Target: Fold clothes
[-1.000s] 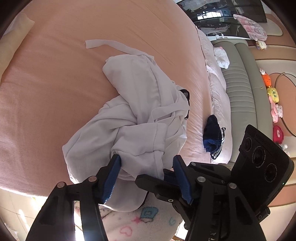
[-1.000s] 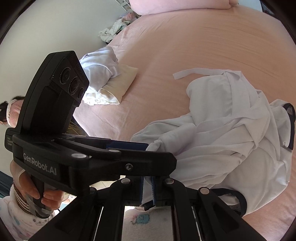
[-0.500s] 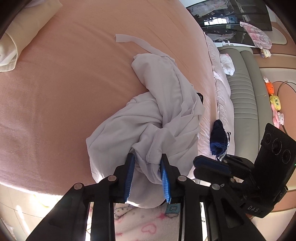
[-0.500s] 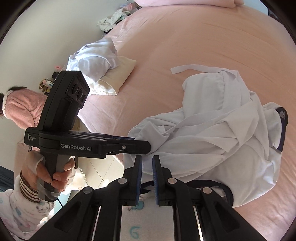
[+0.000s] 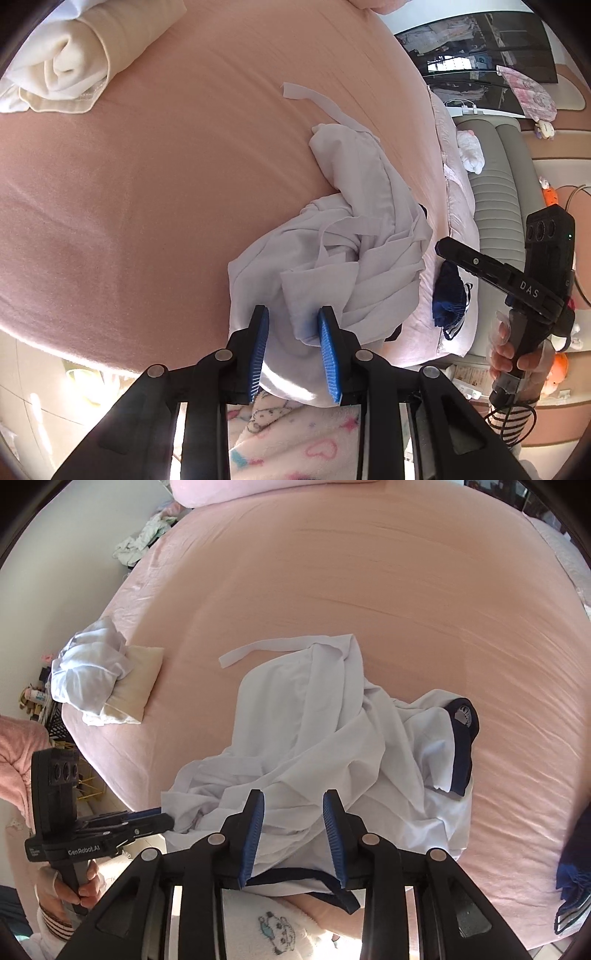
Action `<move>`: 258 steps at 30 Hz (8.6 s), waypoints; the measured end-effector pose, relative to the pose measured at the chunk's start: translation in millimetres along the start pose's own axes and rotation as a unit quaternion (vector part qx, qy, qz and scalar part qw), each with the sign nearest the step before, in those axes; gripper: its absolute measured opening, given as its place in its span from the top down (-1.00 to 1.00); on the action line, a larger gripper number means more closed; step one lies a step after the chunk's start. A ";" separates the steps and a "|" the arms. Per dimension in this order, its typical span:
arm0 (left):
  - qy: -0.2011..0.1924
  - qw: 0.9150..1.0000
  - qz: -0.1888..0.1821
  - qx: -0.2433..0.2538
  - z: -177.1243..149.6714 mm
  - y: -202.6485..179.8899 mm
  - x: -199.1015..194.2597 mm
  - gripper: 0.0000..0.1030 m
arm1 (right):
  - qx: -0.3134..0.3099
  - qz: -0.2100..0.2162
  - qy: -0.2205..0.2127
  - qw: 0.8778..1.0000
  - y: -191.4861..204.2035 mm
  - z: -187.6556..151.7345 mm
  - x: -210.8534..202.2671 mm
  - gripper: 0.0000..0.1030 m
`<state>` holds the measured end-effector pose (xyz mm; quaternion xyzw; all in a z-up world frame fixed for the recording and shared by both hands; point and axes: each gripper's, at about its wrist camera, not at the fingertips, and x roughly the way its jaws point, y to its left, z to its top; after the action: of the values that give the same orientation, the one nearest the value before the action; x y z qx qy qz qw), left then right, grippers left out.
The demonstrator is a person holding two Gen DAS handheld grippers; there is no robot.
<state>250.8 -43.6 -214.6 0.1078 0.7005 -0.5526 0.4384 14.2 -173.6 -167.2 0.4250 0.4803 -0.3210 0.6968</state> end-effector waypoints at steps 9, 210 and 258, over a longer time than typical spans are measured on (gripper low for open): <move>-0.005 0.999 -0.044 -0.030 5.9 2.8 -1.4 -0.50 | 0.067 0.003 0.005 0.998 -36.5 45.4 10.9 0.14; -0.022 0.880 0.303 0.365 132.0 -120.1 49.5 -0.67 | 0.070 -0.010 -0.011 0.997 -59.9 80.8 26.6 0.20; -0.010 0.651 0.362 0.667 112.0 -122.4 146.5 0.47 | 0.074 0.148 -0.070 0.984 -67.7 104.5 104.5 0.85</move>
<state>141.7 -234.5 -239.4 0.6111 0.0439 -0.6692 0.4205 32.4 -301.1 -266.3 0.5182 0.3368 -0.2781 0.7353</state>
